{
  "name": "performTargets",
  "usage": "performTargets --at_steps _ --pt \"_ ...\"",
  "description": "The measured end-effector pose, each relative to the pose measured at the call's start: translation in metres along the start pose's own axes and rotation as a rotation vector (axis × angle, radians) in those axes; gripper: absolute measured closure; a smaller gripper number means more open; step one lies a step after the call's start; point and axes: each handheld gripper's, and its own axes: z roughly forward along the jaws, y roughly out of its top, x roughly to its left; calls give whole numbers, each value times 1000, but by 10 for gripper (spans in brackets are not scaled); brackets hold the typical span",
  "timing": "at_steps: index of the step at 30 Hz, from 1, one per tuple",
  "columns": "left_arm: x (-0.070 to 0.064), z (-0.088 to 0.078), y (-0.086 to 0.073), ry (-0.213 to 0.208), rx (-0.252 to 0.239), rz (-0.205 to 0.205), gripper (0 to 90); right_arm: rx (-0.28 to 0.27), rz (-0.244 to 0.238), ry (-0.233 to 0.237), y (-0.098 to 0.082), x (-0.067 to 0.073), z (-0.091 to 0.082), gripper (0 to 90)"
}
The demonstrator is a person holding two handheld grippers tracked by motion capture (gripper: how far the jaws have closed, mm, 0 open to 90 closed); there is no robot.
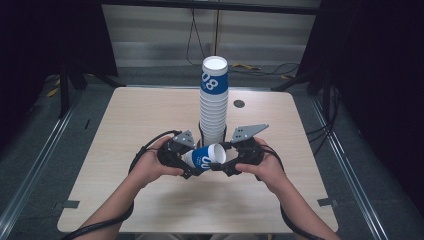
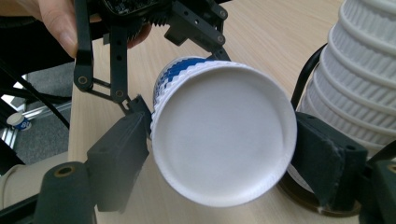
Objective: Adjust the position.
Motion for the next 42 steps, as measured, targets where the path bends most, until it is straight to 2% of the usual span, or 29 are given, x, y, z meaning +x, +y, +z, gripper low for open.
performTargets --at_steps 4,6,10,11,13,15,17,20,24,27,29,31,37,42 --pt "1 0 -1 1 26 10 218 34 -10 -3 -1 0 1 165" --pt "0 1 -1 6 28 1 218 49 -12 -5 -1 0 0 156" --pt "0 0 0 10 56 19 218 81 -24 -16 -1 0 0 142" --pt "-1 1 0 14 47 9 218 86 -26 -15 0 0 -1 142" --pt "-2 1 1 7 65 7 218 102 -34 -15 0 0 -1 137" --pt "-1 0 2 11 95 27 218 121 -38 -6 1 0 -2 134" --pt "-2 1 3 12 85 20 218 134 -47 -4 1 1 -3 133" --pt "0 0 5 13 109 36 218 166 -61 -7 3 3 -3 130" --pt "-3 0 7 27 128 24 219 185 -66 -3 4 2 -4 130" --pt "-2 -1 8 34 152 44 218 205 -69 1 4 2 -3 130" --pt "-3 -2 9 39 158 37 218 219 -69 -2 4 2 -3 130" --pt "-3 -2 11 45 172 54 218 223 -70 0 3 2 -2 130" --pt "-3 -3 13 59 204 61 218 241 -66 -12 3 2 -2 130" --pt "-4 -3 14 67 226 66 218 248 -68 -1 3 1 -1 131"
